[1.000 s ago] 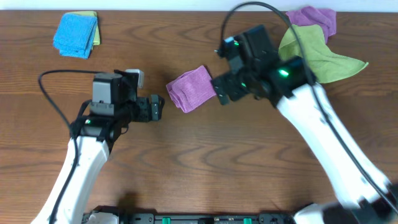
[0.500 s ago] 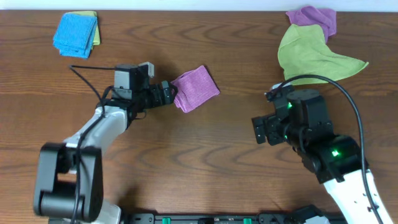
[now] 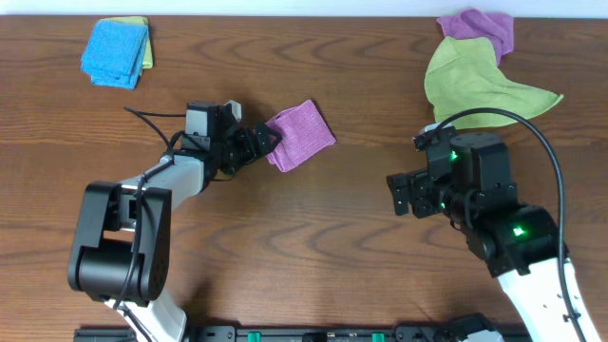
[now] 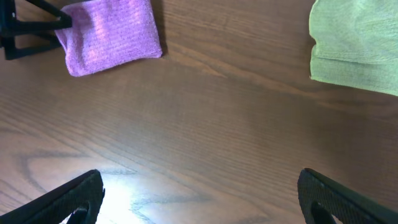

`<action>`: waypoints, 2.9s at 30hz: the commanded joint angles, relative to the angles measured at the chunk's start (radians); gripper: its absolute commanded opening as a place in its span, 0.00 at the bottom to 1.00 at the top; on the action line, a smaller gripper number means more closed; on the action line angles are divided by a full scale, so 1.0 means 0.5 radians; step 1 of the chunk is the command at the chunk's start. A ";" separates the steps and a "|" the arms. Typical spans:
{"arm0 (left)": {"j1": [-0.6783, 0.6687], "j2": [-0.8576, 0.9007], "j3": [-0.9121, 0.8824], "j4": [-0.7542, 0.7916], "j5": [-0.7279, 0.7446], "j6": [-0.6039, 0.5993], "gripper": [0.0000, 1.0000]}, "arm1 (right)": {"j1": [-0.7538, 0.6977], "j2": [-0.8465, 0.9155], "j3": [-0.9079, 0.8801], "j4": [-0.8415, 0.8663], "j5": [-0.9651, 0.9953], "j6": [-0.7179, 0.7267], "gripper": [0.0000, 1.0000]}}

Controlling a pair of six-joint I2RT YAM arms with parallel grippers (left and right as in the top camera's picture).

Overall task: Fold the cloth
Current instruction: 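Place the folded purple cloth on top of the blue cloth stack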

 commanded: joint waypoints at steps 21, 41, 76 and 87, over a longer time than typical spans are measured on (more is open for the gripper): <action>-0.187 0.432 -0.008 0.177 0.050 -0.275 0.10 | -0.022 0.049 0.005 -0.018 -0.018 0.059 0.99; -0.006 0.419 1.189 0.171 0.204 -0.268 0.05 | -0.022 0.049 0.005 -0.086 -0.018 0.039 0.99; 1.028 0.658 1.701 0.085 -0.160 0.429 0.05 | -0.022 0.167 0.005 0.004 -0.099 0.419 0.99; 1.073 0.796 1.701 0.101 -0.204 0.497 0.06 | -0.022 0.167 0.005 0.005 -0.099 0.540 0.99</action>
